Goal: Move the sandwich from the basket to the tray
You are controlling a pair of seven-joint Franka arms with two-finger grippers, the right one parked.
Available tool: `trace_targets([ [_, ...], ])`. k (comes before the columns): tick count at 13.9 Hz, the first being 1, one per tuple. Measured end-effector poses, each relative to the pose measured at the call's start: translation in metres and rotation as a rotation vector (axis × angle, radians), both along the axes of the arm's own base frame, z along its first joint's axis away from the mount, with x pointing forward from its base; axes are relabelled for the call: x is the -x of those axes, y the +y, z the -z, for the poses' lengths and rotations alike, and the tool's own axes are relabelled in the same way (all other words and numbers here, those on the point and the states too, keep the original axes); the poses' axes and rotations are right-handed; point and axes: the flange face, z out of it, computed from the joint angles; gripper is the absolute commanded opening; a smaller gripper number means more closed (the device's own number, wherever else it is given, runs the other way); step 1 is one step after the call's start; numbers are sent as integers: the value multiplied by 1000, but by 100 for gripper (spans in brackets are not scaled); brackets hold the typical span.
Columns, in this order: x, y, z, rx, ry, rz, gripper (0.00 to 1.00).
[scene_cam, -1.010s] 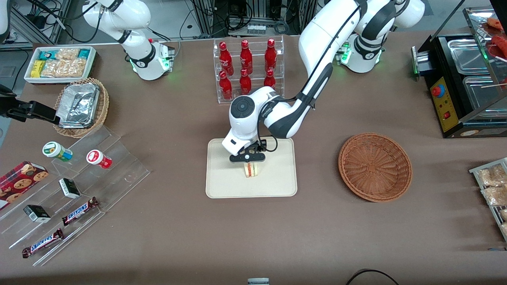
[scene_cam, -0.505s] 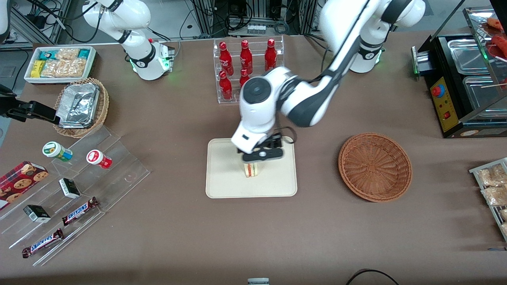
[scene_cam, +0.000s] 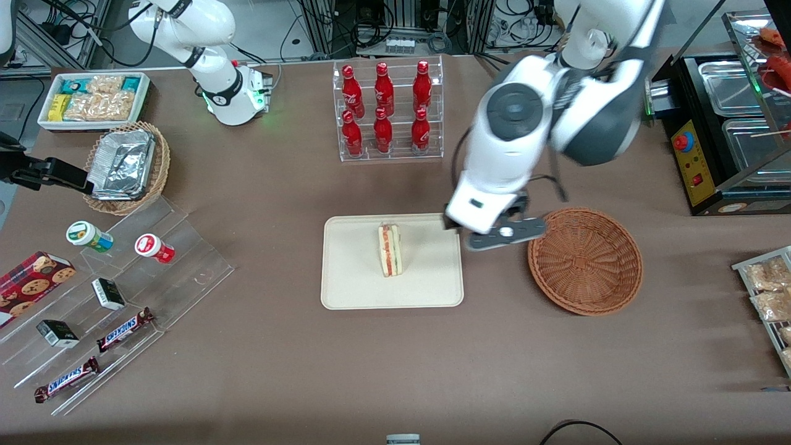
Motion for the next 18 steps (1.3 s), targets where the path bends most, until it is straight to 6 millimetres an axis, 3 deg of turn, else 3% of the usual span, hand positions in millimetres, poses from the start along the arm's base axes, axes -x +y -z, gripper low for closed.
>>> trace_targets([
  [7, -1, 153, -43, 29, 78, 112, 100],
  [10, 5, 208, -66, 46, 93, 164, 100],
  [14, 13, 257, -89, 51, 83, 214, 100],
  [18, 15, 274, -93, 51, 87, 202, 100],
])
